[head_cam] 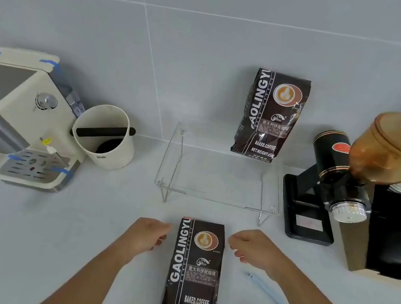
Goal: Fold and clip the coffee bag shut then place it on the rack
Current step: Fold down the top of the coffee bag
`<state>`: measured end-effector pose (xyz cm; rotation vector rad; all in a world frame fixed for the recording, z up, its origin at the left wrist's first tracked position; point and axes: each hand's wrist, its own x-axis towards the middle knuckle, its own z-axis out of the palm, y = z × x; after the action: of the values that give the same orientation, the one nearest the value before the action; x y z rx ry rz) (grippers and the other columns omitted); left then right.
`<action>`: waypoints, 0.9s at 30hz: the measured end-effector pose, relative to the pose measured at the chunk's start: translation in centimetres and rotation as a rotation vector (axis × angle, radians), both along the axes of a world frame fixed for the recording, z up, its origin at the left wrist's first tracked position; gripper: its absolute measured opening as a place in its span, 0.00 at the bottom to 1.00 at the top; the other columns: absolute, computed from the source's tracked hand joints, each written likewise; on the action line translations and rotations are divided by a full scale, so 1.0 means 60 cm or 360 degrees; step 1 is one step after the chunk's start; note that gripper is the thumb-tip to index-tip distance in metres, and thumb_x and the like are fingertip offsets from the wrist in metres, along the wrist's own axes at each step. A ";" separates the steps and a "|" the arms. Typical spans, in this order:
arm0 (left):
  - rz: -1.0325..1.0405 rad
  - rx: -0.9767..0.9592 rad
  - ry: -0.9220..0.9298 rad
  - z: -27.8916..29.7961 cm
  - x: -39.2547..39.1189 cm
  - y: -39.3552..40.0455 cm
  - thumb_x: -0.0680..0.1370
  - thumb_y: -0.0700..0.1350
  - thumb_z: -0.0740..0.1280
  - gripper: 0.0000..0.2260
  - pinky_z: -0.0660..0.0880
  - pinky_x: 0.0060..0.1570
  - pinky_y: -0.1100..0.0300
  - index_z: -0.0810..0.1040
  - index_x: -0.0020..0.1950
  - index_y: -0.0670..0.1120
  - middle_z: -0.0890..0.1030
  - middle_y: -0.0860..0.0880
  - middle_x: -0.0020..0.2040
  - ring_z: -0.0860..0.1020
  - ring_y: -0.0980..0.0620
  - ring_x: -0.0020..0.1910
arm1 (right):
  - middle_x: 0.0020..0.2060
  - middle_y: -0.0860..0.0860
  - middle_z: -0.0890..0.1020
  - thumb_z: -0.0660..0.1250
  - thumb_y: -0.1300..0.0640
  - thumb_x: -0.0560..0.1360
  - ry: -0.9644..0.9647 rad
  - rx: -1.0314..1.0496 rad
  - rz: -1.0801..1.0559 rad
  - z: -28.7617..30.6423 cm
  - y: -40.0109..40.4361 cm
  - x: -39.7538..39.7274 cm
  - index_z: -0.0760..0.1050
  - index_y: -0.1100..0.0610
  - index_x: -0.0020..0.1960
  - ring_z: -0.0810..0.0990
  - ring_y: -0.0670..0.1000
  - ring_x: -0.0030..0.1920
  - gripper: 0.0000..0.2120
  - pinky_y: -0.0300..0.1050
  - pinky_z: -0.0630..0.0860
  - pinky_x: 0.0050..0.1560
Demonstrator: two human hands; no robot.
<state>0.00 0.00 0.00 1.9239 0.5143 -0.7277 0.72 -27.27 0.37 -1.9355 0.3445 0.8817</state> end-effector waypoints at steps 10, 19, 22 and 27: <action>0.0350 -0.0252 0.0154 -0.045 0.035 -0.045 0.71 0.58 0.67 0.23 0.78 0.57 0.45 0.83 0.48 0.38 0.87 0.39 0.47 0.83 0.45 0.44 | 0.39 0.55 0.80 0.66 0.54 0.75 0.0095 0.0143 -0.0349 -0.032 0.043 0.008 0.82 0.63 0.49 0.76 0.52 0.39 0.12 0.44 0.73 0.42; 0.0497 -0.0357 0.0178 -0.039 0.038 -0.067 0.76 0.52 0.66 0.14 0.79 0.54 0.50 0.84 0.49 0.42 0.87 0.42 0.47 0.84 0.43 0.46 | 0.40 0.55 0.82 0.68 0.54 0.74 0.0086 0.0314 -0.0502 -0.039 0.048 0.014 0.81 0.57 0.43 0.78 0.52 0.40 0.07 0.46 0.75 0.45; 0.0530 -0.0402 0.0144 -0.032 0.030 -0.065 0.76 0.50 0.67 0.14 0.79 0.47 0.53 0.83 0.47 0.40 0.86 0.40 0.48 0.83 0.44 0.42 | 0.40 0.54 0.83 0.68 0.51 0.75 0.0075 0.0357 -0.0498 -0.032 0.050 0.011 0.82 0.57 0.45 0.80 0.52 0.40 0.10 0.49 0.79 0.48; 0.0571 -0.0499 0.0047 -0.010 0.013 -0.060 0.76 0.50 0.68 0.17 0.79 0.45 0.53 0.82 0.49 0.36 0.86 0.37 0.48 0.83 0.43 0.42 | 0.36 0.52 0.86 0.69 0.50 0.75 -0.0025 0.0428 -0.0484 -0.011 0.063 0.000 0.80 0.60 0.43 0.83 0.50 0.37 0.13 0.51 0.82 0.51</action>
<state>0.77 -3.60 -0.60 1.4809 0.6979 -0.5650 0.72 -23.51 -0.28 -1.5908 0.4718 0.6746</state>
